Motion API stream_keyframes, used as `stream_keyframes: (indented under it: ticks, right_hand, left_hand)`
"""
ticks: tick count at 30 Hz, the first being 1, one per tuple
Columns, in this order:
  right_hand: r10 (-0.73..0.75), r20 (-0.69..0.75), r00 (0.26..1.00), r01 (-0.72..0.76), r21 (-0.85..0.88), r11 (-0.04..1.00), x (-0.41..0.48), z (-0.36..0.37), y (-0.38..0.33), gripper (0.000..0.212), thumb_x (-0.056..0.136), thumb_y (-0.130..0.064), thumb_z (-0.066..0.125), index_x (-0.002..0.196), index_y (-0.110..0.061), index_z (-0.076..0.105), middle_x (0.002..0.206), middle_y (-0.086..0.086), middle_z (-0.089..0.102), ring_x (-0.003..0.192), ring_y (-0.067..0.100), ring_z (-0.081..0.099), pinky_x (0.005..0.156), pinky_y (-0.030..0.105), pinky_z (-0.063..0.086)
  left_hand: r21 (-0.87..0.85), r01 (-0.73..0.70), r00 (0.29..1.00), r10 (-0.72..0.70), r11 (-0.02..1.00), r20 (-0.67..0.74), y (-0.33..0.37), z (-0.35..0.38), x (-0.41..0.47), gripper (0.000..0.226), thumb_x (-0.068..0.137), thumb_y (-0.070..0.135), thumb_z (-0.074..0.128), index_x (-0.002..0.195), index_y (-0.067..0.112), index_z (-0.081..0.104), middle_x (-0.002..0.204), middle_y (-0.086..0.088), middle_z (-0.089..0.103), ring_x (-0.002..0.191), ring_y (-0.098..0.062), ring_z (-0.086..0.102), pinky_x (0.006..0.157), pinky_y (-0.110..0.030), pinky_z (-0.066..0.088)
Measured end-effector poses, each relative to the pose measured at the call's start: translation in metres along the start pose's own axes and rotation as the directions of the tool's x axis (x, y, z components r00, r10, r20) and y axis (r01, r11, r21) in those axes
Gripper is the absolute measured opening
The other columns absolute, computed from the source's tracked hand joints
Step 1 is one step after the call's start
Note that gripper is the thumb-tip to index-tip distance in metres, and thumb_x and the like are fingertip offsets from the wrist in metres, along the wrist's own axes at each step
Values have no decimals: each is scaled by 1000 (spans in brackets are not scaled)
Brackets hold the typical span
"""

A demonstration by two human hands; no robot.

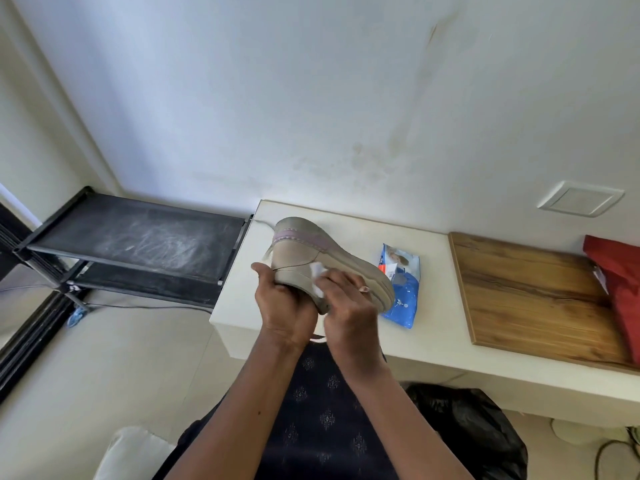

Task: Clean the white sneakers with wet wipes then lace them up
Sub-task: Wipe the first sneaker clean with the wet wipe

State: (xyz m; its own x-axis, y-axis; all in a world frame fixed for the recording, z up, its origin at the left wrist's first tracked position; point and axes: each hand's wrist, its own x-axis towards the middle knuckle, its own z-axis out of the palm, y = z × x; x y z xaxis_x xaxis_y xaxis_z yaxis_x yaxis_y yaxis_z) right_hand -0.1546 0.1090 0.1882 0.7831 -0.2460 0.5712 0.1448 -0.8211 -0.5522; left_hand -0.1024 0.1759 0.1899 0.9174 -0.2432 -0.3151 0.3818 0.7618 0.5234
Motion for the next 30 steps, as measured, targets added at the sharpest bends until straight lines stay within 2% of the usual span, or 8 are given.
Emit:
stream_keyframes:
  ticks: [3, 9, 12, 15, 18, 22, 25, 30]
  right_hand:
    - [-6, -68, 998, 3, -47, 999, 1, -9, 28, 37, 62, 20, 55, 89, 0, 72, 89, 7, 70, 86, 17, 60, 74, 29, 50]
    - [-31, -161, 987, 27, -27, 999, 8, -1, 3, 25, 74, 5, 61, 97, -1, 71, 94, 9, 71, 89, 18, 61, 79, 25, 50]
    - [-98, -160, 982, 95, -24, 995, 18, 3, -18, 21, 76, 3, 62, 94, -1, 71, 90, 9, 72, 87, 19, 65, 76, 30, 53]
    - [-179, 10, 984, 179, 10, 984, 27, 1, -27, 30, 95, -30, 47, 93, -8, 67, 90, -1, 66, 83, 19, 63, 72, 33, 54]
    - [-277, 151, 949, 279, 4, 960, 30, -6, -23, 28, 88, -8, 41, 90, -4, 68, 88, 6, 64, 83, 19, 55, 67, 36, 53]
    - [-341, 36, 939, 343, -76, 936, 28, -21, -5, 27, 73, 11, 54, 89, -2, 70, 89, 7, 68, 82, 26, 62, 74, 32, 50]
    - [-278, -37, 960, 276, -53, 960, 23, -24, 14, 15, 82, 0, 55, 84, 0, 70, 83, 9, 68, 77, 27, 62, 69, 32, 53]
    - [-179, -129, 975, 181, 4, 983, 26, -18, 3, 17, 85, -3, 53, 86, 0, 70, 86, 8, 69, 81, 27, 64, 69, 35, 55]
  left_hand:
    - [-29, -22, 1000, 22, 999, -10, 6, -1, 4, 84, 91, 67, 14, 128, 1, 51, 114, -19, 62, 103, -30, 59, 92, -41, 46]
    - [30, -5, 996, 2, 1000, 93, 2, 3, -4, 105, 76, 83, 17, 129, -1, 48, 119, -21, 56, 116, -32, 51, 108, -41, 36]
    - [105, -20, 983, 1, 994, 184, -2, 0, -9, 98, 71, 86, 18, 113, 5, 53, 103, -15, 57, 104, -25, 54, 96, -30, 43]
    - [119, -6, 951, -31, 993, 307, -3, 3, -16, 95, 67, 88, 16, 90, 11, 66, 86, -6, 65, 87, -20, 60, 81, -28, 46]
    - [88, 2, 930, -34, 996, 366, -2, 5, -19, 95, 66, 88, 15, 90, 12, 67, 87, -4, 65, 88, -20, 60, 82, -30, 45]
    - [114, -11, 922, -34, 993, 386, -1, 8, -19, 106, 64, 89, 8, 103, 9, 66, 100, -9, 66, 100, -22, 60, 92, -30, 48]
    - [77, 6, 923, -35, 997, 382, 1, 5, -16, 119, 62, 92, 10, 131, 2, 48, 125, -17, 54, 120, -27, 49, 109, -38, 33]
    - [124, -20, 920, -30, 992, 391, -1, 7, -16, 120, 62, 90, 8, 133, 0, 43, 123, -17, 56, 121, -26, 49, 108, -37, 35]
